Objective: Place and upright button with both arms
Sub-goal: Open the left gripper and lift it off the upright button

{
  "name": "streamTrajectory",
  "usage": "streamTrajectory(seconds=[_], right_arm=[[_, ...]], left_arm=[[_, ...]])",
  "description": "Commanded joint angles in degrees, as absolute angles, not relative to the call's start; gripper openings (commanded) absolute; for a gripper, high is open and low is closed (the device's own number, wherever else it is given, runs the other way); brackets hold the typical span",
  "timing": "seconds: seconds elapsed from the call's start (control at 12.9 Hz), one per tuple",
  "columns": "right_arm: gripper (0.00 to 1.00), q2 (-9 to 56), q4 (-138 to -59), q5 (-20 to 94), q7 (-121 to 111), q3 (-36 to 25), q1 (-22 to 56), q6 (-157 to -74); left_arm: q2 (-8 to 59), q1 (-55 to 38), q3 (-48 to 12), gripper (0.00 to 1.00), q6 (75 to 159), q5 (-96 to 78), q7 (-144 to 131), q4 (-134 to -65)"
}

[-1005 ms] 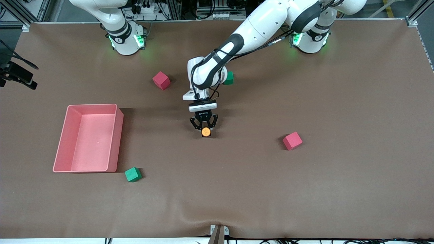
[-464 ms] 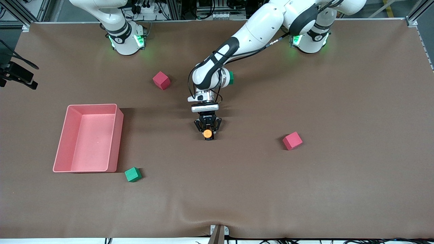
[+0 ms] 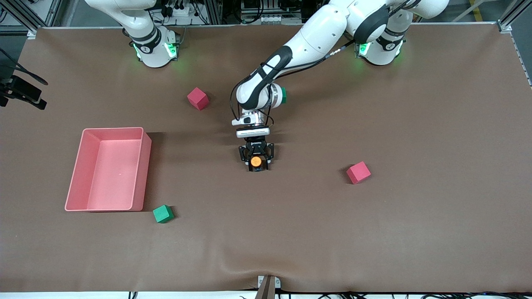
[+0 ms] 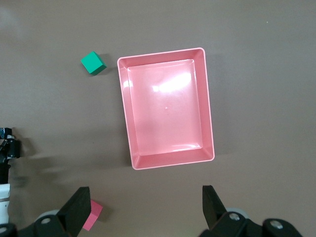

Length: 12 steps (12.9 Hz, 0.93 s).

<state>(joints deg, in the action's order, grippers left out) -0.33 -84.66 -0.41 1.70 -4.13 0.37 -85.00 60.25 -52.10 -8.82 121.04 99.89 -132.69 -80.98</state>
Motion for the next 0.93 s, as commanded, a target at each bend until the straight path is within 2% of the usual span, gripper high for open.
streamTrajectory(seconds=[0.0, 0.23, 0.46, 0.54, 0.85], right_arm=[[1.0, 0.44, -83.06, -0.18, 1.14, -3.96, 0.18, -84.02], [1.0, 0.44, -83.06, -0.18, 1.14, -3.96, 0.09, -84.02], [1.0, 0.53, -83.06, -0.09, 1.14, -4.04, 0.18, -83.5], [1.0, 0.53, -83.06, -0.09, 1.14, -4.04, 0.18, -83.5], [1.0, 0.7, -83.06, -0.09, 1.14, -4.22, 0.35, -83.15]], left_arm=[[60.66, -53.08, -9.93, 1.0, 121.11, 95.14, -133.6, -77.87], [53.64, -55.89, -11.93, 1.0, 118.15, 75.23, -127.48, -77.78], [42.06, -55.64, -14.59, 1.0, 105.52, 55.69, -115.26, -77.96], [37.75, -54.76, -14.5, 1.0, 103.55, 50.5, -110.09, -77.96], [22.0, -40.74, -14.5, 1.0, 103.1, 30.02, -81.98, -77.87]])
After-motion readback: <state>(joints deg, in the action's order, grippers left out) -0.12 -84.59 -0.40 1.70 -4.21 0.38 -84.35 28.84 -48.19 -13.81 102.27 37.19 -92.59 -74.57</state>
